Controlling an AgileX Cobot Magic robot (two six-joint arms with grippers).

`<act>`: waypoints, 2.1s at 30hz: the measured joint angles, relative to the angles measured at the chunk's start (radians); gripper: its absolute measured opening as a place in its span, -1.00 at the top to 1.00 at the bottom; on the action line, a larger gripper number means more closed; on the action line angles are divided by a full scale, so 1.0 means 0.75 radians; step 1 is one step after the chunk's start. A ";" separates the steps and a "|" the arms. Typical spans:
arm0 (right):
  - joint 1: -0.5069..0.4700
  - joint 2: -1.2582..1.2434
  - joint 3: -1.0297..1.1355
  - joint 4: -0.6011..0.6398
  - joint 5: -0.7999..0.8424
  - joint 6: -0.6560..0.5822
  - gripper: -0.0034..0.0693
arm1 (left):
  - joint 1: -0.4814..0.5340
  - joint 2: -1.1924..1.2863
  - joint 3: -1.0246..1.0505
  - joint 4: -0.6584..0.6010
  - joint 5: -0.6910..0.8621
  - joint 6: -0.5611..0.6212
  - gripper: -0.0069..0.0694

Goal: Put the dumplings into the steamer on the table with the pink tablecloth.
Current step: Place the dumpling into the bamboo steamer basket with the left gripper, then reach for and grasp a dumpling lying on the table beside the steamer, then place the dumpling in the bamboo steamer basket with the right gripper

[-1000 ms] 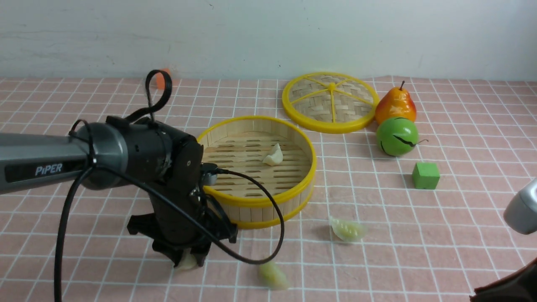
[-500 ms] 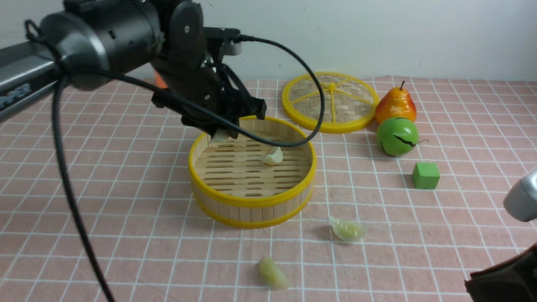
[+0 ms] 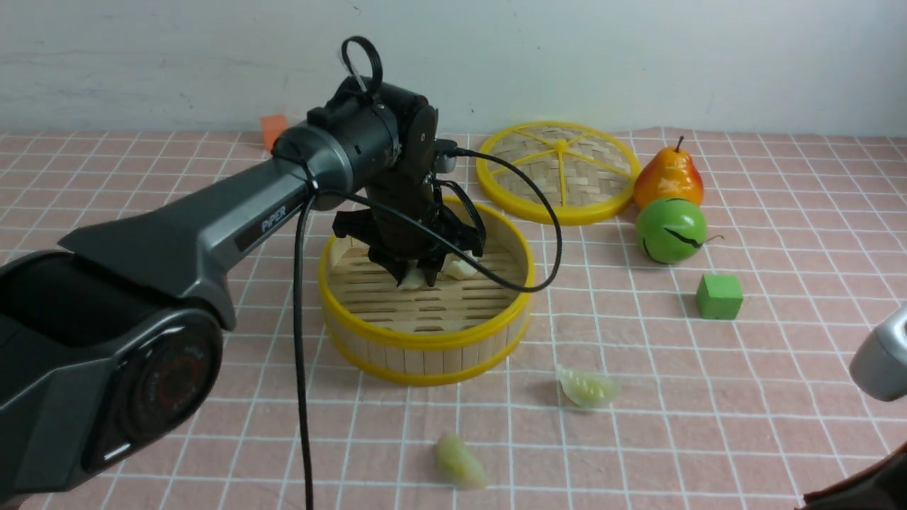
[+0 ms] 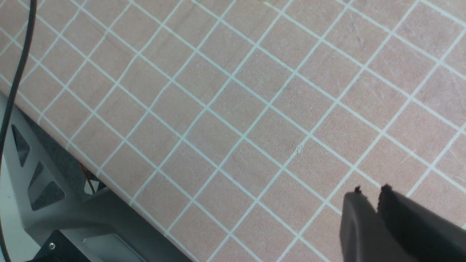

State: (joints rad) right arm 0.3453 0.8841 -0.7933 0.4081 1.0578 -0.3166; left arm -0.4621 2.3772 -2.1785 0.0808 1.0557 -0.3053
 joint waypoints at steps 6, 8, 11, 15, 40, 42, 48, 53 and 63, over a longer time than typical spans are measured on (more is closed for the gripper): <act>0.000 0.059 -0.040 -0.003 0.018 -0.002 0.68 | 0.003 -0.015 -0.006 0.033 0.028 -0.030 -0.23; 0.000 0.136 -0.106 0.000 0.028 -0.023 0.68 | 0.010 -0.062 -0.006 0.033 0.085 -0.031 -0.36; 0.032 0.237 -0.199 0.000 0.040 -0.064 0.68 | 0.025 -0.192 -0.006 0.040 0.157 0.013 -0.40; 0.126 0.364 -0.289 -0.009 0.040 -0.082 0.72 | 0.041 -0.377 -0.006 0.041 0.224 0.062 -0.39; 0.571 1.443 -0.931 -0.356 -0.189 0.070 -0.59 | 0.054 -2.044 1.340 0.117 0.157 -0.017 0.86; 0.571 1.517 -0.944 -0.394 -0.232 0.123 -0.65 | 0.054 -2.148 1.476 0.117 0.147 -0.026 0.86; 0.571 1.602 -0.956 -0.429 -0.311 0.199 -0.29 | 0.054 -2.265 1.620 0.115 0.144 -0.036 0.86; 0.571 1.607 -1.035 -0.432 -0.227 0.200 0.24 | 0.053 -2.289 1.622 0.115 0.132 -0.038 0.86; 0.558 1.650 -1.626 -0.570 -0.066 0.235 0.22 | 0.052 -2.290 1.622 0.105 0.106 -0.039 0.86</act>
State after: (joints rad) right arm 0.7641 2.1215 -2.0131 -0.0196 1.0082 -0.1400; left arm -0.4235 0.6596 -0.9620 0.1592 1.1349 -0.3342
